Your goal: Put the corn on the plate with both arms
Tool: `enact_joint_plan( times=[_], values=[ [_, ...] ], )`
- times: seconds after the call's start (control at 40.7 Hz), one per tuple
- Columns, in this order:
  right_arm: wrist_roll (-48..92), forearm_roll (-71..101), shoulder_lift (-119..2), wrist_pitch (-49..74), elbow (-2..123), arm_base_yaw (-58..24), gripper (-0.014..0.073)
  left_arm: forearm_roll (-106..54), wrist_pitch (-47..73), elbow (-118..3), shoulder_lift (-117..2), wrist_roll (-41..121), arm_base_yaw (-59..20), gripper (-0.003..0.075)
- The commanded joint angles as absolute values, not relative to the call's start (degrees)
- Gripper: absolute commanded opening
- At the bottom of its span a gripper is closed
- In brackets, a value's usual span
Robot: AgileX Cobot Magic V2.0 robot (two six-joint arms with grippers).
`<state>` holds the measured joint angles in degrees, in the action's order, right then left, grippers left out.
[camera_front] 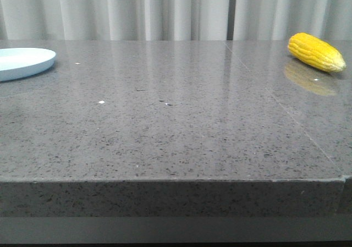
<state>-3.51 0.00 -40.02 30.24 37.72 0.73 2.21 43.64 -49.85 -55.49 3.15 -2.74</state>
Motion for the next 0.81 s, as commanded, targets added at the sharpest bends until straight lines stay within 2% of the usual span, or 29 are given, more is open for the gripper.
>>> enact_joint_plan(
  times=[0.0,0.172,0.368,0.639,0.786],
  values=[
    [-2.89,-0.75,-40.14,25.64,39.34,0.71,0.0542,3.95,43.28,-55.21,-58.63,3.00,-3.21,0.0545],
    [-2.89,-0.75,-40.14,25.64,39.34,0.71,0.0542,8.17,47.14,-62.46,-66.00,3.00,-2.19,0.0545],
    [-2.89,-0.75,-40.14,25.64,39.34,0.71,0.0542,5.90,53.20,-73.46,-77.02,3.00,5.68,0.0545],
    [-2.89,-0.75,-40.14,25.64,39.34,0.71,0.0542,-15.92,54.15,-82.37,-88.63,16.67,15.71,0.0545],
    [-2.89,-0.75,-40.14,25.64,39.34,0.71,0.0542,-17.37,52.28,-85.52,-93.23,16.78,16.43,0.0545]
  ],
)
